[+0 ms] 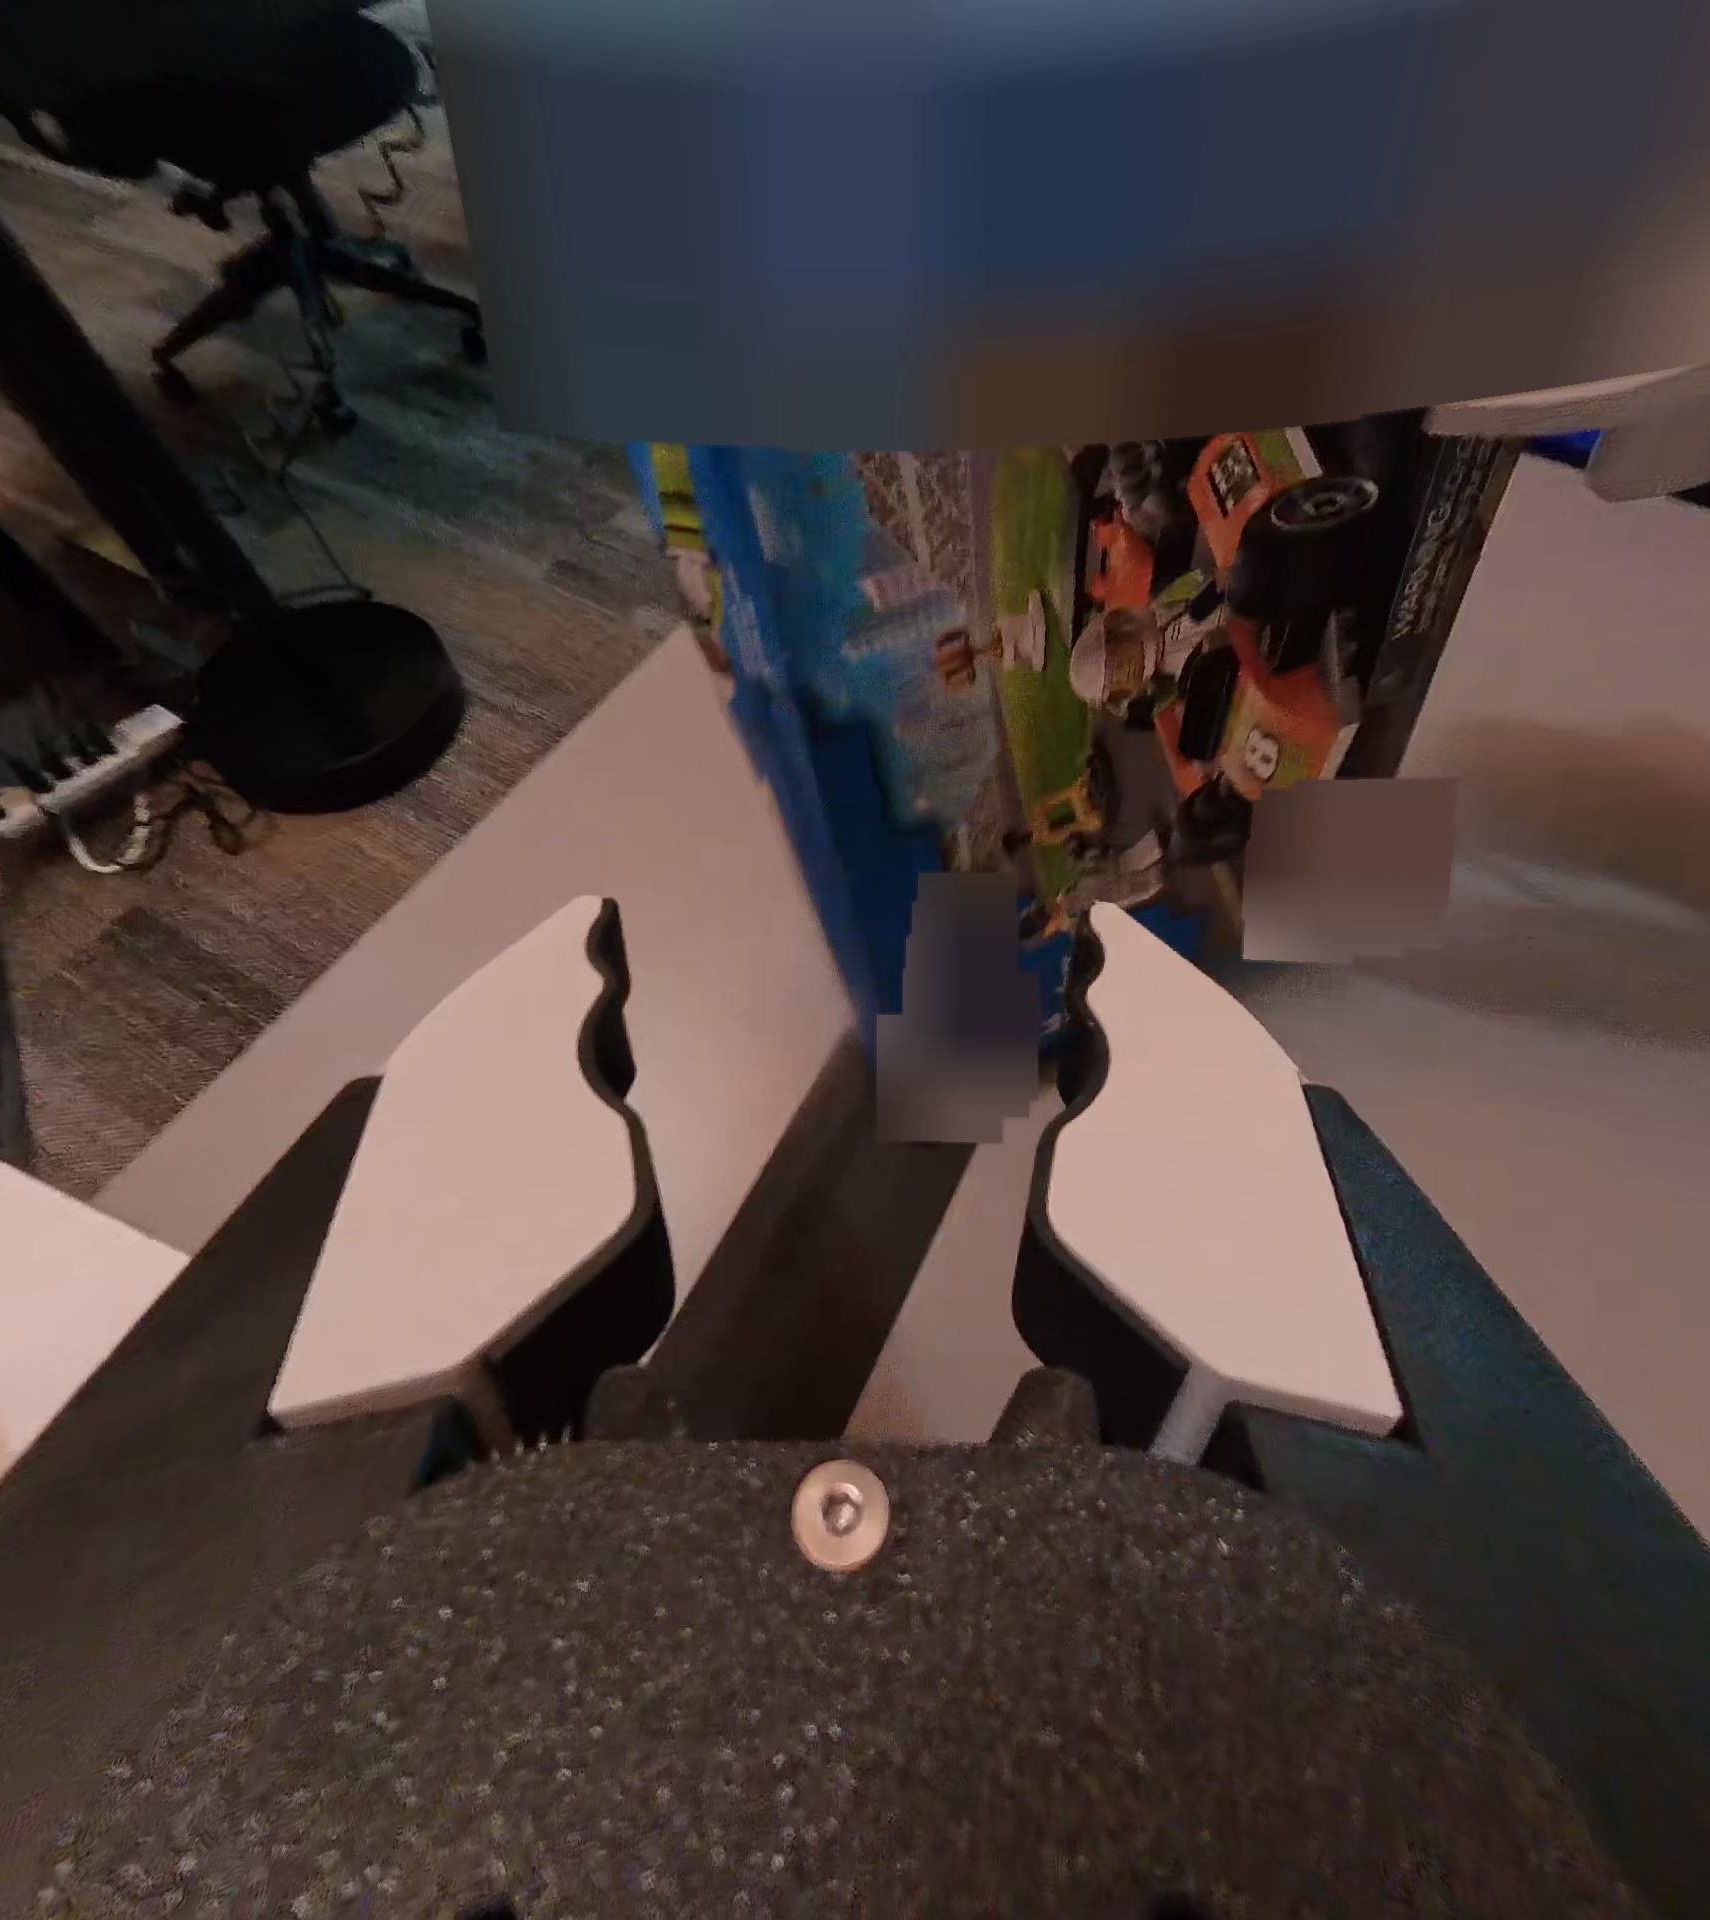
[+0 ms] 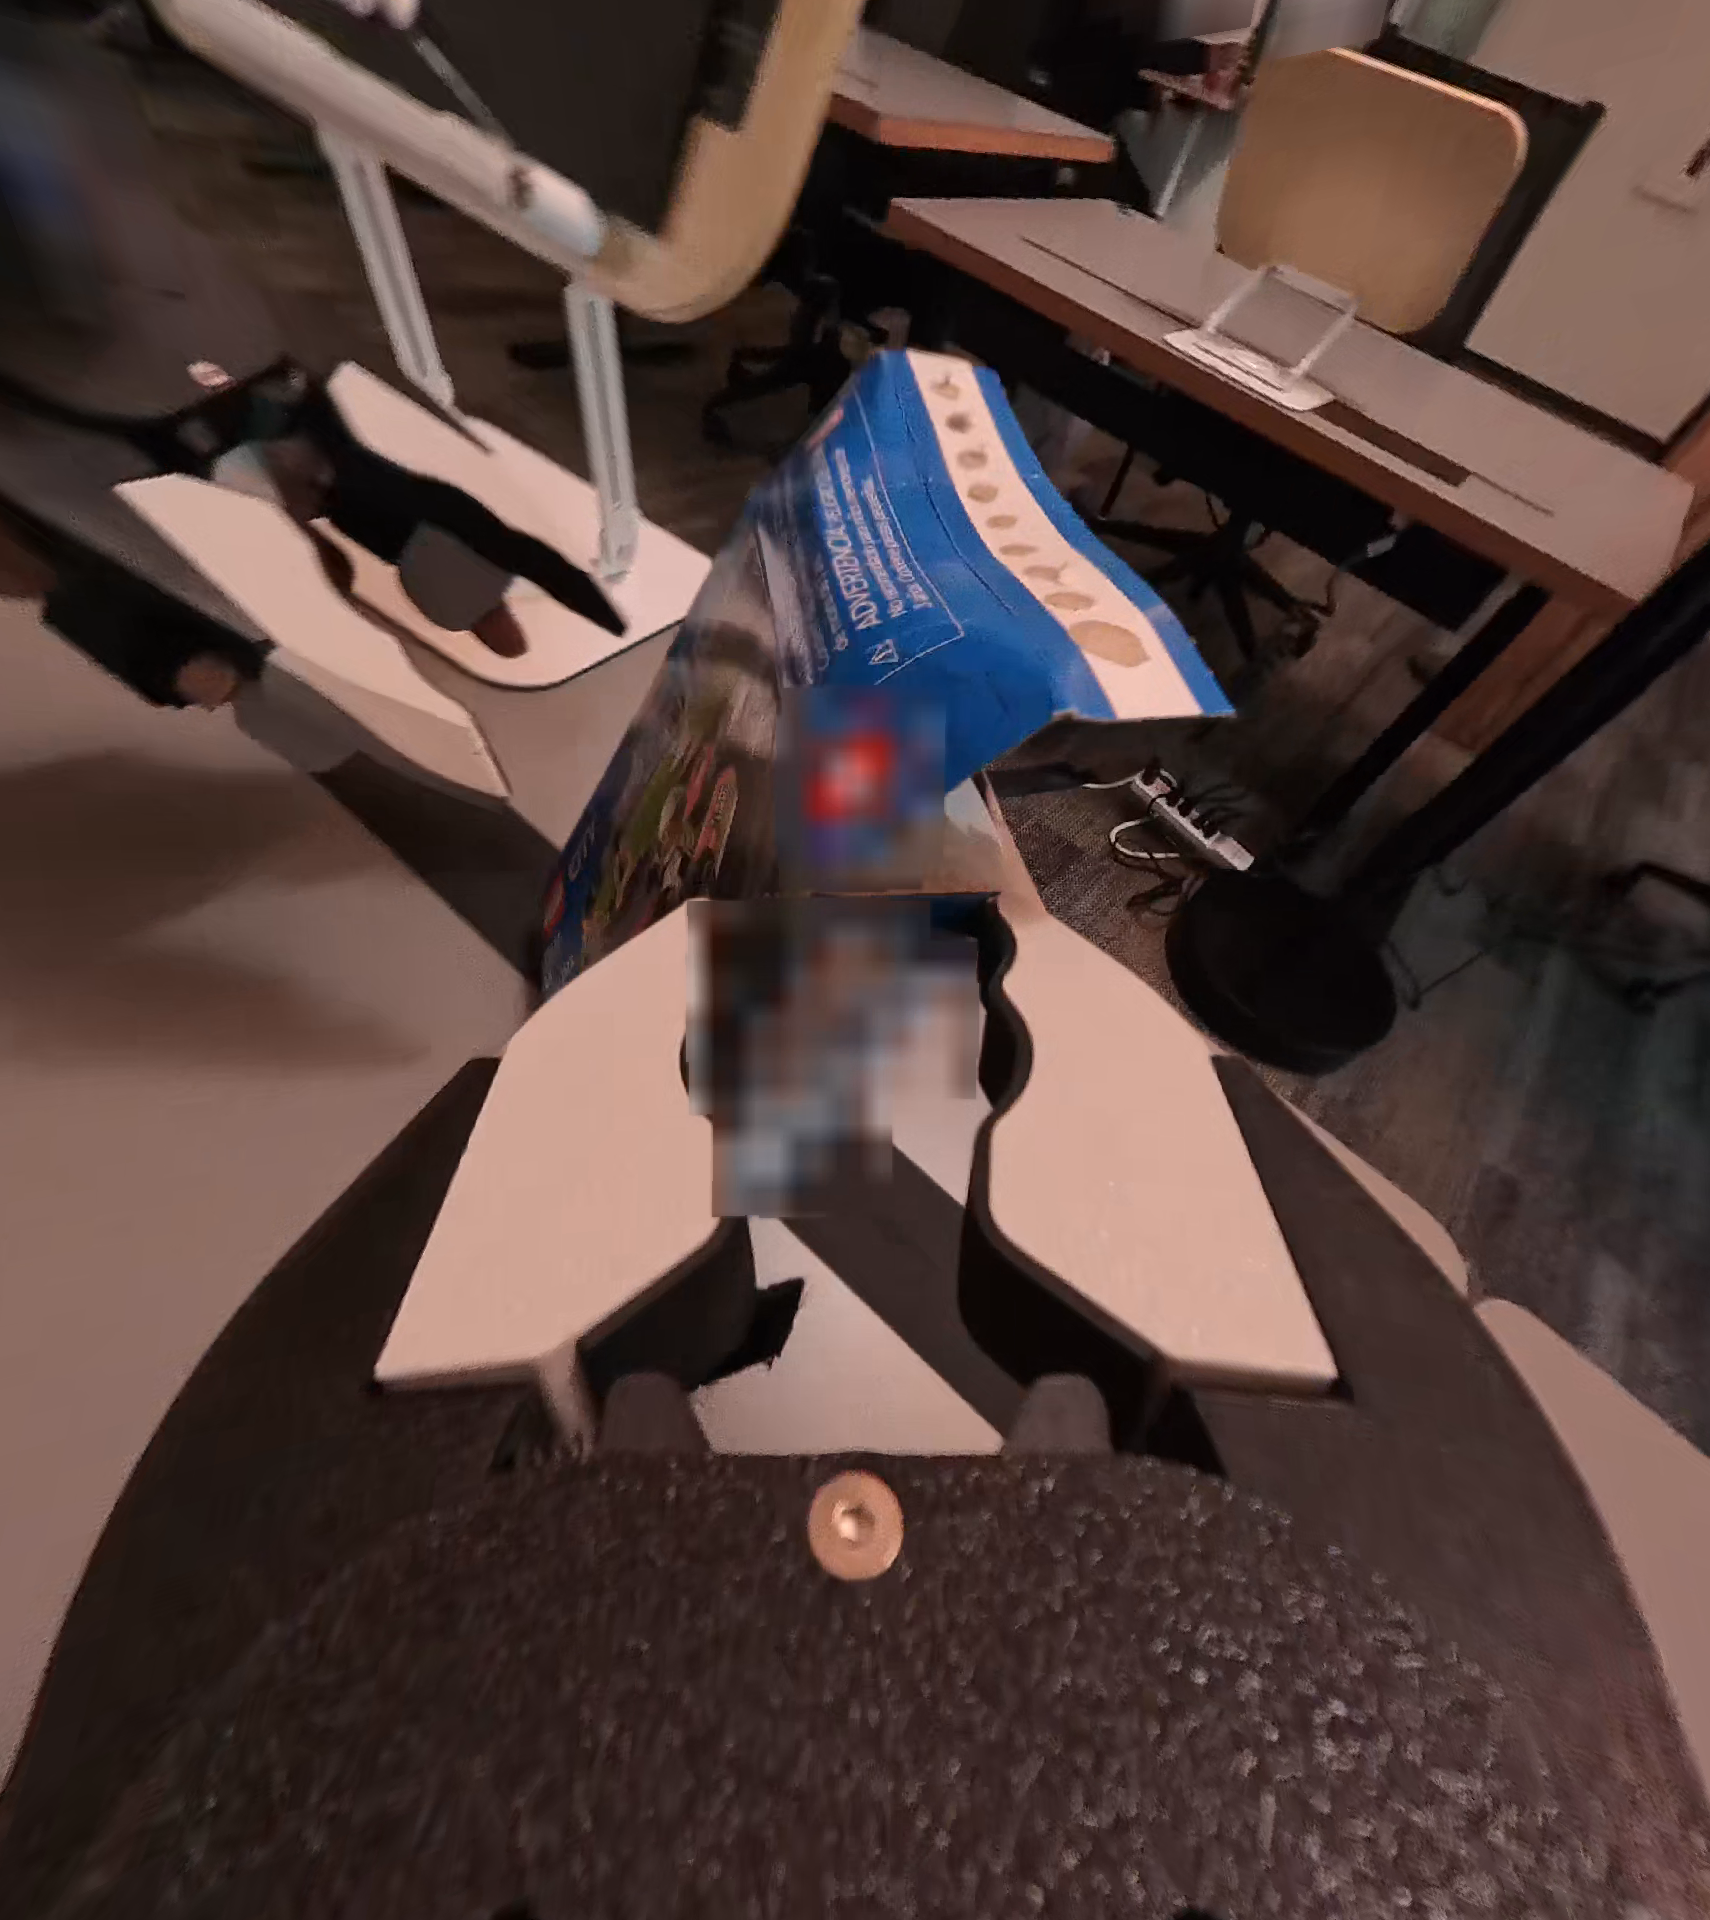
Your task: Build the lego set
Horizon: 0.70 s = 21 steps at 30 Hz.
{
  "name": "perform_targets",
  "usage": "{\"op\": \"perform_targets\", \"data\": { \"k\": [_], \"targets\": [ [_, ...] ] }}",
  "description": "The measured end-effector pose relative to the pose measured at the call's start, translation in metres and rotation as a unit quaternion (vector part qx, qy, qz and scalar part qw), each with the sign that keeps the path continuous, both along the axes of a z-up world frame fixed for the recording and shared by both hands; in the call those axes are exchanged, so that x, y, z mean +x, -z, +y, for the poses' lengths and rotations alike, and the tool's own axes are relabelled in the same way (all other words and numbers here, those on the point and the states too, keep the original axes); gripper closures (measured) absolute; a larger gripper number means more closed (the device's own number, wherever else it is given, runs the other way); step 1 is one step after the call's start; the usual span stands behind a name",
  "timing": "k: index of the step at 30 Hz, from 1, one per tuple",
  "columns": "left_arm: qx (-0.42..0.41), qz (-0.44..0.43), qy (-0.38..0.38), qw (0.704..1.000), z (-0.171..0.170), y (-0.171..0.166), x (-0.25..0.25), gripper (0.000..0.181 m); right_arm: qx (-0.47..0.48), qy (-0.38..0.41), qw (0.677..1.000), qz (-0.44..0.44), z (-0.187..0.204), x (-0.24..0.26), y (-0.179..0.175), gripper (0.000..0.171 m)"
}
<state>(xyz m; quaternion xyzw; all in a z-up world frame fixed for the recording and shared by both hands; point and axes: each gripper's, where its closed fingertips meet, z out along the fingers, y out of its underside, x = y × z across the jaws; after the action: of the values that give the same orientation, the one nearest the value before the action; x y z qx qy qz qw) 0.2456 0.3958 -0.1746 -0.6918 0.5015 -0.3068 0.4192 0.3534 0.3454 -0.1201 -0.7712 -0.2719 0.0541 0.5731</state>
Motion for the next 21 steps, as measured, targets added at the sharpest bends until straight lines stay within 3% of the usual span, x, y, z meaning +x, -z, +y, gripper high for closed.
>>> {"op": "perform_targets", "data": {
  "k": [7,13,17,19,21],
  "targets": [
    [0.001,-0.012,0.070,0.998,-0.021,0.015,0.009,0.105,0.051,-0.019,0.998,-0.011,-0.025,-0.033,0.005,0.121],
    [0.035,-0.002,0.075,0.997,-0.023,0.020,-0.001,0.114,-0.032,-0.015,0.999,0.023,-0.030,-0.029,0.039,0.087],
    [0.057,0.023,0.078,0.995,-0.026,0.032,-0.004,0.118,-0.076,-0.018,0.996,0.037,-0.024,-0.034,0.070,0.103],
    [0.074,0.029,0.072,0.994,-0.025,0.033,-0.005,0.119,-0.054,0.016,0.998,0.008,-0.017,-0.030,0.074,0.114],
    [0.087,0.033,0.065,0.994,-0.024,0.034,-0.007,0.121,-0.038,0.022,0.999,-0.002,-0.015,-0.031,0.075,0.113]
  ]
}}
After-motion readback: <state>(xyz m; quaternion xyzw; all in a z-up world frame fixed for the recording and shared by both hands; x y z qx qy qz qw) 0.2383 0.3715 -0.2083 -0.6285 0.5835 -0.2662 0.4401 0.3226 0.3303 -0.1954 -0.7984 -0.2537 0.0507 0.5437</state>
